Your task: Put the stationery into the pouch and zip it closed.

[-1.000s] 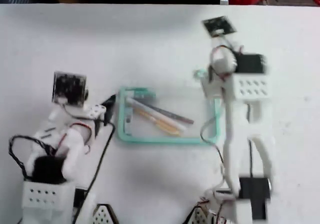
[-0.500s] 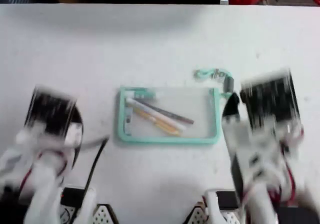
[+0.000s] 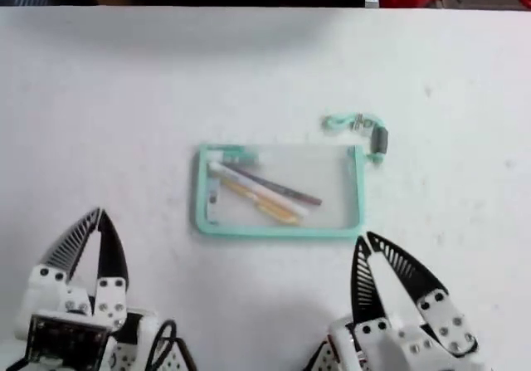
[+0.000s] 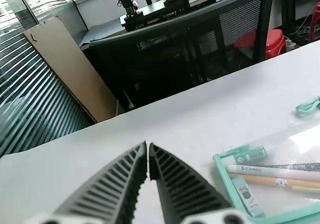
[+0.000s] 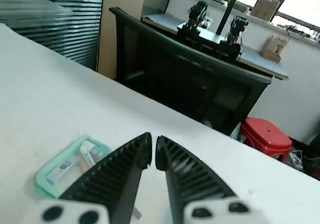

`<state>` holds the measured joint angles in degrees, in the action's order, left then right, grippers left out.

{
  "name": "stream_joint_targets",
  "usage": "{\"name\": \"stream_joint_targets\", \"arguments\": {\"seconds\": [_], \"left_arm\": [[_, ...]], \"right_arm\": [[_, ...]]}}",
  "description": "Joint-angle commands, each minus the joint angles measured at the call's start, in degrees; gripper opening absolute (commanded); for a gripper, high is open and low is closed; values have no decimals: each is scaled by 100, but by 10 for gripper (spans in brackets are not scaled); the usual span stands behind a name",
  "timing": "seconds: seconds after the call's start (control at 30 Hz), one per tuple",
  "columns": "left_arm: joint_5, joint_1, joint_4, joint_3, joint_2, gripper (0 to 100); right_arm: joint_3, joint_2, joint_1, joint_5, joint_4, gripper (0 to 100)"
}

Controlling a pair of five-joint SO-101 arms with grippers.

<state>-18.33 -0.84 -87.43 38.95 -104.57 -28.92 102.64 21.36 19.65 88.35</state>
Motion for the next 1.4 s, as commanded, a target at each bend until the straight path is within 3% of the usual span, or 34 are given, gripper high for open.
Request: {"name": "stream_joint_targets", "arguments": {"seconds": [0.0, 0.13, 0.33, 0.47, 0.63, 0.73, 0.93, 1.37], "left_arm": [[-440, -31, 519, 607, 4, 27], [-985, -31, 1363, 2215, 4, 27], [-1055, -31, 2778, 4818, 4, 28], [-905, -40, 2505, 5292, 4, 28], [545, -40, 2048, 5336, 4, 30], [1011, -40, 1934, 5538, 4, 28], [774, -31, 1380, 5811, 31, 28], [782, -31, 1363, 5811, 22, 29]], "right_arm": [[-229, 48, 57, 53, 22, 17], [-1178, 66, 75, 53, -444, 18], [-3727, 66, 57, 18, -1578, 18], [-4800, 75, 57, 18, -1982, 17], [-5626, 75, 48, 18, -1982, 17], [-6189, 66, 48, 9, -1982, 17], [-6787, 57, 48, 9, -1736, 17], [-6796, 48, 66, 26, -1578, 17]]}}
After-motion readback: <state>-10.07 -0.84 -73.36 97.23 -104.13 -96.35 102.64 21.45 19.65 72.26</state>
